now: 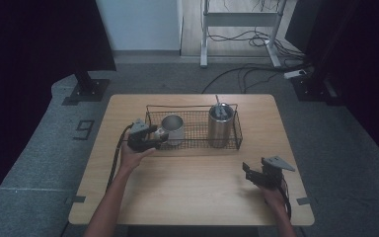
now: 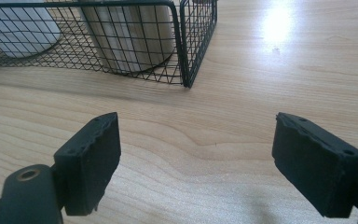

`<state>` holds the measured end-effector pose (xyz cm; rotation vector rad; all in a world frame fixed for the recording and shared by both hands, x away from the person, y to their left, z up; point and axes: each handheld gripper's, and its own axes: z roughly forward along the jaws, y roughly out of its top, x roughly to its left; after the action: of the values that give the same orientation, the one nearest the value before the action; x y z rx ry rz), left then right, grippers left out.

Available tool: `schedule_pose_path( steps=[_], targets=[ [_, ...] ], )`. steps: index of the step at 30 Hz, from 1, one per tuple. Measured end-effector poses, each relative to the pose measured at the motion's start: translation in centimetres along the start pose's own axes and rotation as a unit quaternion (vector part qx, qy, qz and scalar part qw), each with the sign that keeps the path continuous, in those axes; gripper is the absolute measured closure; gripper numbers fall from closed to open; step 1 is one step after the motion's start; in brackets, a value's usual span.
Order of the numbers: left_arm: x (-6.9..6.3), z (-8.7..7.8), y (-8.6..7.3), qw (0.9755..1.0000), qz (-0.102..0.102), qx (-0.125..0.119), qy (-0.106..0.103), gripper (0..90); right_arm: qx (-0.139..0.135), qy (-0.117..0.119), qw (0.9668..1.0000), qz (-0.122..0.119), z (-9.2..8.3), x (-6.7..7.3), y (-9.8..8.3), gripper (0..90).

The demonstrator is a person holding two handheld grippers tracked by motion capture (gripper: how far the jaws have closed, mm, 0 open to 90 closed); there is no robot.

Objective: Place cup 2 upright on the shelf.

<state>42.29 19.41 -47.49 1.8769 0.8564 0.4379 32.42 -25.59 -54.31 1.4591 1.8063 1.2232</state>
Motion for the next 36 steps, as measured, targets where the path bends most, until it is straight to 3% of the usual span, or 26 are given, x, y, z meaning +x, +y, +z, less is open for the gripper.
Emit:
schedule_pose_path(
  steps=[10, 15, 36],
  targets=[
    [-1.6, -1.5, 0.1, 0.9998, 0.011, -0.009, -0.014, 30.8, 0.001, -0.001, 1.0000, -0.001, -0.1, -0.1, 0.0, 15.3],
    [-2.2, -2.3, -0.5, 0.9996, 0.007, -0.009, -0.026, 29.9, 0.007, -0.002, 1.0000, -0.005, -0.2, -0.2, -0.1, 15.4],
    [-4.2, -5.1, -5.8, 0.9990, -0.012, 0.021, -0.037, 28.2, 0.029, -0.007, 0.9995, -0.013, 0.0, -0.6, -0.5, 15.4]
  ],
)
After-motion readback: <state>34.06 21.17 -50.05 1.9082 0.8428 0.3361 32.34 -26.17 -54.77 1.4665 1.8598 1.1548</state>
